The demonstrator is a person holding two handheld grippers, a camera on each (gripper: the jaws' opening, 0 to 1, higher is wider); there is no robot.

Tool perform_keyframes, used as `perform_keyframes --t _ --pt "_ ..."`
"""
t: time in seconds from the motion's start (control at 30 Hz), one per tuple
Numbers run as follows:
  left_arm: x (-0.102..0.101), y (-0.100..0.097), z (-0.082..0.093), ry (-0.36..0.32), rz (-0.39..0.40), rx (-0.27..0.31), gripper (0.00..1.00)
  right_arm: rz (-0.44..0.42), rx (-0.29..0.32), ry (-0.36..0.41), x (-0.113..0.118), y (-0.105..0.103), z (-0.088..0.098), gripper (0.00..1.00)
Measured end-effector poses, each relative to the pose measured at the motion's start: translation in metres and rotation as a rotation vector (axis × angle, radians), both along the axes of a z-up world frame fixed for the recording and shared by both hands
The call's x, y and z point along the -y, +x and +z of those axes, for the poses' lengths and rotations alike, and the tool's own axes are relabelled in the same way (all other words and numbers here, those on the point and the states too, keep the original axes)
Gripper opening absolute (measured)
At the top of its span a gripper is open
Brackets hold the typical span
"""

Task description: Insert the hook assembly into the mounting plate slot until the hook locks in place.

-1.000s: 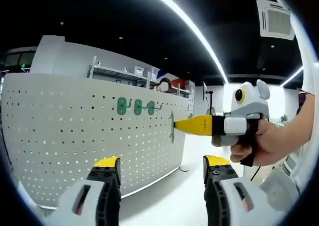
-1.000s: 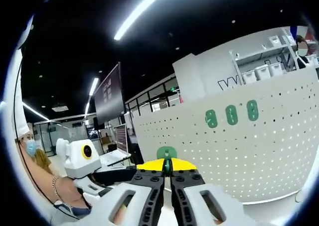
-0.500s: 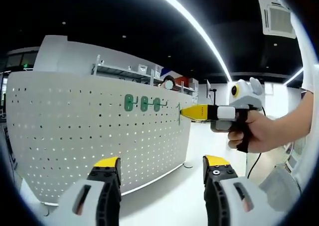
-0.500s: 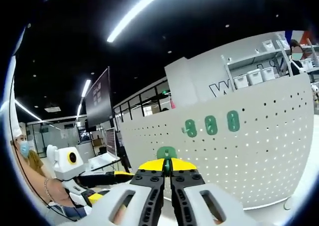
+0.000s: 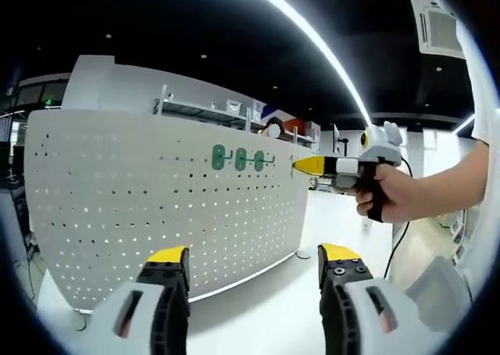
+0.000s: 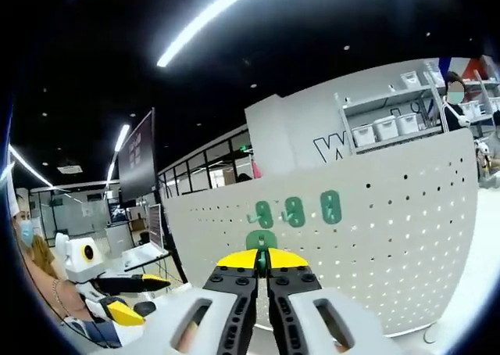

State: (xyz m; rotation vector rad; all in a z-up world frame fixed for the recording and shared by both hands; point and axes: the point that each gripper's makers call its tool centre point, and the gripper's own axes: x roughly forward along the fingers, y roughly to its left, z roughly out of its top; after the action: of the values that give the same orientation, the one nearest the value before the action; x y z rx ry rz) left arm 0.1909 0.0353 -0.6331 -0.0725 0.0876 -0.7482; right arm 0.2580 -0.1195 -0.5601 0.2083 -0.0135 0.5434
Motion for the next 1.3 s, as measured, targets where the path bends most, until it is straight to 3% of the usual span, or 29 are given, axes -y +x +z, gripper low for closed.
perform_keyframes --t 0.87,1.3 --pt "-0.028 -0.008 -0.004 0.026 0.065 -0.011 0.7 -0.093 0.035 -0.024 0.045 0.033 0.016 0.0" --pt "-0.033 -0.011 -0.005 0.03 0.079 -0.01 0.77 -0.148 0.051 -0.04 0.072 0.049 0.024 0.0"
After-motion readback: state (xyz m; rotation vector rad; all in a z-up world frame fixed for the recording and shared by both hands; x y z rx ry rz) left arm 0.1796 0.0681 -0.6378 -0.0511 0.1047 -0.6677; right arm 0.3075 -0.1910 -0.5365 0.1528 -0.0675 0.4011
